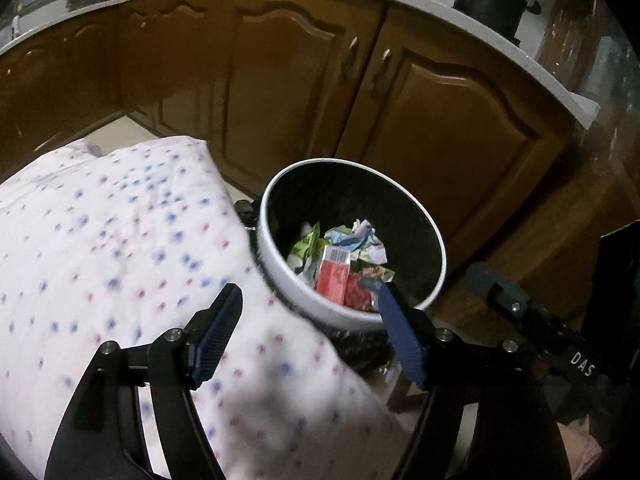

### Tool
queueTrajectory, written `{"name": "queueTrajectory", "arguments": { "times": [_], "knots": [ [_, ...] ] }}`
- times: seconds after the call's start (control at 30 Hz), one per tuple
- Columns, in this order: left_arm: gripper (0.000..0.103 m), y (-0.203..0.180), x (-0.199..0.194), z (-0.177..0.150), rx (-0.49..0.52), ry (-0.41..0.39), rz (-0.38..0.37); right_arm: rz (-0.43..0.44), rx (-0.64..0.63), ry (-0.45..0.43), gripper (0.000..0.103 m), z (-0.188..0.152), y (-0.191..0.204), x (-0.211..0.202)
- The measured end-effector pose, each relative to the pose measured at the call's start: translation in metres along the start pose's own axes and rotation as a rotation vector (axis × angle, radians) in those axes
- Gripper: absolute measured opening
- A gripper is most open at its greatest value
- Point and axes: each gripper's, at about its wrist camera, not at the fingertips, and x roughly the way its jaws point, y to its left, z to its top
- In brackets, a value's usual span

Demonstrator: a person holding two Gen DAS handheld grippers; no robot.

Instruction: Collect trash

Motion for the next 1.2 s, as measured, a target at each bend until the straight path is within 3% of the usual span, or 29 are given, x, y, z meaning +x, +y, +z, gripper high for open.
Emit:
{"name": "queueTrajectory", "arguments": {
  "times": [0.17, 0.7, 0.77, 0.93, 1.03, 1.2],
  "knots": [
    [0.08, 0.005, -0.024, -0.02, -0.027, -0.048, 0.01, 0.012, 0.002, -0.003, 0.078, -0.017, 0.01, -0.009],
    [0.084, 0.016, -0.075, -0.067, -0.055, -0.142, 0.055, -0.003, -0.035, -0.071, 0.083, -0.048, 0.037, -0.046],
    [0.085, 0.017, -0.087, -0.072, -0.05, -0.184, 0.07, -0.013, -0.067, -0.105, 0.084, -0.049, 0.046, -0.054],
    [0.096, 0.02, -0.125, -0.082, -0.033, -0.333, 0.122, -0.031, -0.164, -0.272, 0.103, -0.051, 0.073, -0.088],
    [0.103, 0.015, -0.15, -0.097, 0.015, -0.473, 0.202, -0.057, -0.235, -0.377, 0.103, -0.059, 0.088, -0.103],
    [0.103, 0.013, -0.153, -0.117, 0.083, -0.537, 0.308, -0.084, -0.235, -0.437, 0.103, -0.075, 0.087, -0.097]
  ]
}}
